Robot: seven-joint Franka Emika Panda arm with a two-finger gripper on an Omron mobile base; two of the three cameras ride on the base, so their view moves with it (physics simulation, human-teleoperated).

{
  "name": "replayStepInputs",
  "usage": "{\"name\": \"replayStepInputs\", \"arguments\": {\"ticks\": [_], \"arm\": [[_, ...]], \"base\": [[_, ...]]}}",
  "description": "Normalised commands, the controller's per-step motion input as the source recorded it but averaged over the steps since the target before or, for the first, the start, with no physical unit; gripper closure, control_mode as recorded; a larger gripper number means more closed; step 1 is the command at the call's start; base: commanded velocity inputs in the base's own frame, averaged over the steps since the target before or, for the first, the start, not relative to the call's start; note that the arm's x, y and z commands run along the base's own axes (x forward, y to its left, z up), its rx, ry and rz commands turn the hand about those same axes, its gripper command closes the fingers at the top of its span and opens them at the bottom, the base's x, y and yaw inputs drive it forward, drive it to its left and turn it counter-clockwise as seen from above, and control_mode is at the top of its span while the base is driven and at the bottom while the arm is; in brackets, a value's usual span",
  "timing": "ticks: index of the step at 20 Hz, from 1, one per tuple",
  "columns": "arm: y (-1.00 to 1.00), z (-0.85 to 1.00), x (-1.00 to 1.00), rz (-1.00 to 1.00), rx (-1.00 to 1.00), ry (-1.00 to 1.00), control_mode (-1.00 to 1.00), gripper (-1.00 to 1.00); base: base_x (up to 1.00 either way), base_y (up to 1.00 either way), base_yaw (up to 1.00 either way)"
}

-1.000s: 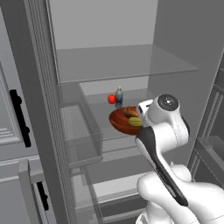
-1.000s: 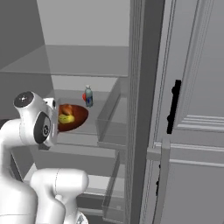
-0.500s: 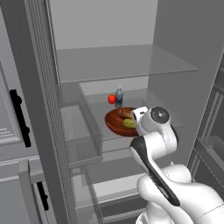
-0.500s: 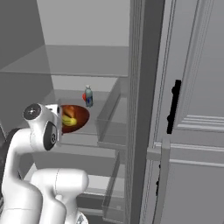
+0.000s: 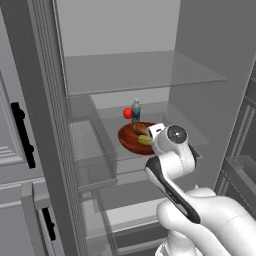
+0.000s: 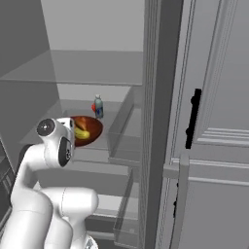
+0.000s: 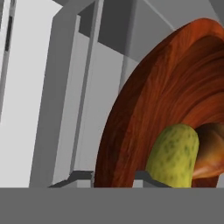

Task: Pick the chicken drumstick and cucumber from their plates and place them in the bowl. Then put the bowl in the fridge.

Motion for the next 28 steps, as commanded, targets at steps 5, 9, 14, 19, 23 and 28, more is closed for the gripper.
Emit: {"name": "replayStepInputs", "arguments": {"ticks": [5, 9, 14, 19, 23, 28], "arm": [[0.01, -0.15, 0.37, 0.0, 0.0, 0.0, -1.0, 1.0], [0.03, -0.18, 0.41, 0.0, 0.0, 0.0, -1.0, 1.0], [0.09, -0.15, 0.43, 0.0, 0.0, 0.0, -1.0, 1.0], [0.16, -0.14, 0.41, 0.0, 0.0, 0.0, -1.0, 1.0], [0.17, -0.11, 0.11, 0.0, 0.0, 0.0, -1.0, 1.0], [0.04, -0.08, -0.06, 0.0, 0.0, 0.03, -1.0, -1.0]], "base": [[0.0, 0.0, 0.0], [0.0, 0.0, 0.0], [0.0, 0.0, 0.0], [0.0, 0.0, 0.0], [0.0, 0.0, 0.0], [0.0, 0.0, 0.0]]}}
